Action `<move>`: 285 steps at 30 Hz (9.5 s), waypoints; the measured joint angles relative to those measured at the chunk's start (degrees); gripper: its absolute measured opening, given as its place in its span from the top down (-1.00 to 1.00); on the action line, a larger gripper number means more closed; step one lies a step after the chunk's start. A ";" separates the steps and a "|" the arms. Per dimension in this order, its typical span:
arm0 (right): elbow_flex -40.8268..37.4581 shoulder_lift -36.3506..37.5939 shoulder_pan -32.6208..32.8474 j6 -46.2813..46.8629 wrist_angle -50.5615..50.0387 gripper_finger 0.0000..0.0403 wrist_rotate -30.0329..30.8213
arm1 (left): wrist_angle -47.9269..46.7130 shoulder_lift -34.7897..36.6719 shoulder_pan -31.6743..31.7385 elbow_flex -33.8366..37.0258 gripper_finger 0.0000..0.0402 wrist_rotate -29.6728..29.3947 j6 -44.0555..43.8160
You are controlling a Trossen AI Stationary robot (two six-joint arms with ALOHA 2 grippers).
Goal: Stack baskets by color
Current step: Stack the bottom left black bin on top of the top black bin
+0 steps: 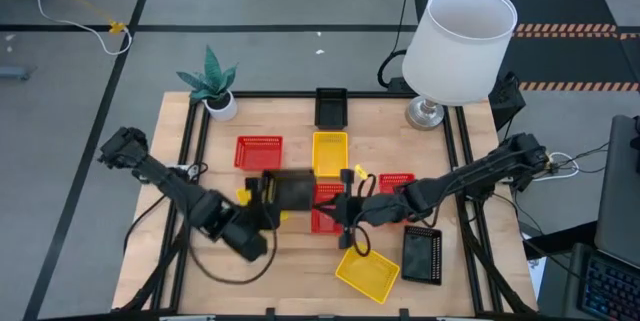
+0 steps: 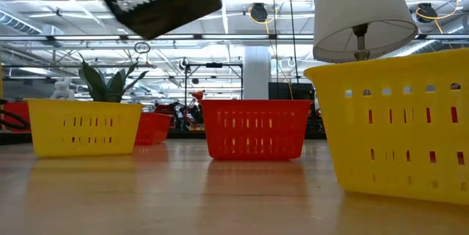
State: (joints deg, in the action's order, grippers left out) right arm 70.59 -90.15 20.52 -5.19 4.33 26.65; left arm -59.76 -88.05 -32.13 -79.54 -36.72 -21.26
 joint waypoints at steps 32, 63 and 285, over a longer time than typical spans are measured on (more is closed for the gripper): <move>0.02 0.46 -1.98 -1.55 -9.94 0.24 9.08 | 10.32 -6.14 13.00 1.24 0.93 -3.13 18.63; -3.26 0.42 -4.12 -4.69 -12.73 0.67 9.13 | 16.18 -6.14 12.10 1.26 0.90 -2.56 23.11; -16.52 14.40 23.46 34.34 -19.64 -0.15 31.72 | 41.11 -24.17 56.60 -0.58 0.79 30.87 54.54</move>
State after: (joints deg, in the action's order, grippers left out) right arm 54.06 -75.75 43.99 29.15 -15.31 58.37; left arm -18.65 -112.22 24.47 -80.12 -5.85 33.28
